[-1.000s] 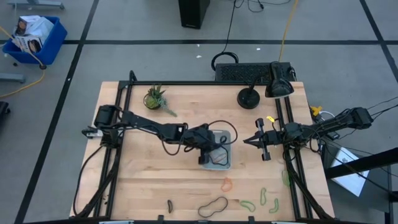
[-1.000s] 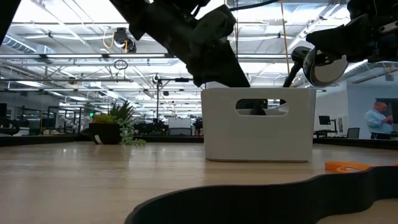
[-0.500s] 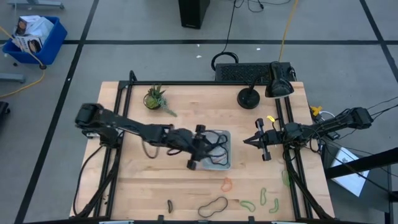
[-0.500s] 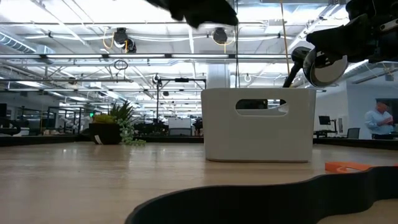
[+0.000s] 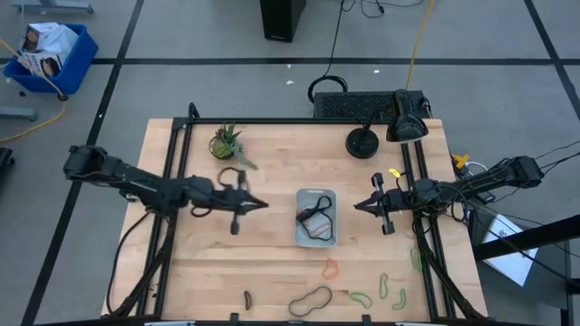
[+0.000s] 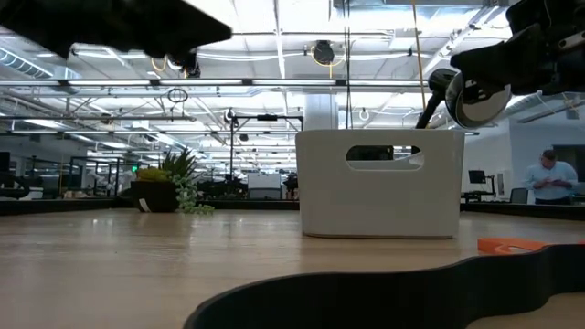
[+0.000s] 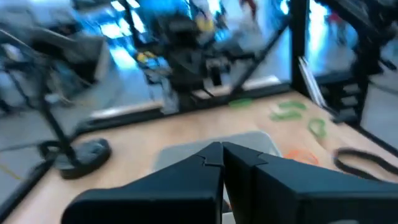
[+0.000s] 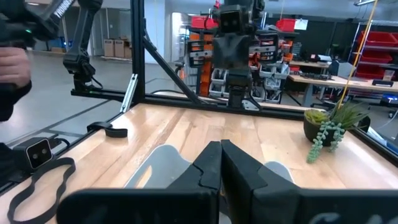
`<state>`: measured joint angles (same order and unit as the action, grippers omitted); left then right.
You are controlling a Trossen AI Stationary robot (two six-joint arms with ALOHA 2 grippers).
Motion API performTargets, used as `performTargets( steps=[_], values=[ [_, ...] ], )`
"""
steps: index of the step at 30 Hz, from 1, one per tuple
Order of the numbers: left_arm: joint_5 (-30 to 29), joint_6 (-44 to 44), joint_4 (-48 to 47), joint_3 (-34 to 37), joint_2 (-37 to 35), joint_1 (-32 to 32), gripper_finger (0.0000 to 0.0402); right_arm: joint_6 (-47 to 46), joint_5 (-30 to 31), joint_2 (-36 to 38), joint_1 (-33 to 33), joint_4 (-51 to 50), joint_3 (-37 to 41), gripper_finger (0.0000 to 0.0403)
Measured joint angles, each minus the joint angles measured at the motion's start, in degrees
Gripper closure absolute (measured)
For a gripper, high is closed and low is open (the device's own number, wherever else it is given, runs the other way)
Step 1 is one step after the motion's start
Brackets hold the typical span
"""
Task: Pick and place rubber bands into bin
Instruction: Put the green rubber band into the white bin
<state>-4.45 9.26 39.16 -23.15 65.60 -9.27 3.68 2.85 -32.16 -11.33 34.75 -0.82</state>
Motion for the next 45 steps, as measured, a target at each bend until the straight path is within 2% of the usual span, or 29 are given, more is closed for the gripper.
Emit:
performTargets(
  steps=[3, 5, 11, 14, 19, 26, 29, 32, 37, 41, 45],
  values=[
    [-3.26, 0.04, 9.47, 6.58, -3.37, 0.33, 0.0395, 0.00, 0.00, 0.02, 0.00, -0.07, -0.02, 0.0399],
    [-4.98, -0.16, 10.21, 9.29, -6.41, 0.31, 0.0398, -0.02, -0.02, 0.00, -0.02, -0.07, -0.04, 0.0399],
    [-12.46, -0.22, -0.93, 11.75, -19.45, -2.58, 0.0399, -1.09, -0.04, 0.00, -0.02, 0.22, -0.04, 0.0399],
    [-14.65, 1.01, -3.98, 11.75, -23.39, -4.89, 0.0399, -1.09, -0.15, 0.02, -0.02, 1.02, -0.04, 0.0399],
    [-15.45, 3.19, -3.95, 11.75, -21.04, -6.82, 0.0400, -0.24, -0.86, 0.02, -0.02, 0.98, -0.03, 0.0402],
    [-16.65, 6.21, 2.06, 11.75, -14.08, -7.37, 0.0400, -0.67, -1.41, 0.02, -0.02, 0.70, -0.06, 0.0402],
    [-16.67, 5.69, 2.94, 11.75, -12.99, -7.31, 0.0399, -1.56, -1.45, -0.02, -0.49, -4.56, -2.91, 0.0402],
    [-16.67, 5.80, 3.03, 11.75, -12.97, -7.31, 0.0387, -3.33, -0.65, -1.93, -3.93, -20.90, -10.09, 0.0402],
    [-16.65, 5.34, 3.30, 11.75, -13.17, -7.33, 0.0366, -8.12, 4.33, -9.10, -14.81, -36.39, -22.89, 0.0402],
    [-16.67, 5.14, 3.11, 11.75, -13.13, -7.32, 0.0362, -11.42, 6.99, -16.70, -23.79, -39.18, -31.48, 0.0402],
    [-16.65, 3.77, 3.17, 11.75, -13.13, -7.33, 0.0360, -14.88, 8.39, -26.14, -30.23, -38.48, -35.42, 0.0390]
  ],
)
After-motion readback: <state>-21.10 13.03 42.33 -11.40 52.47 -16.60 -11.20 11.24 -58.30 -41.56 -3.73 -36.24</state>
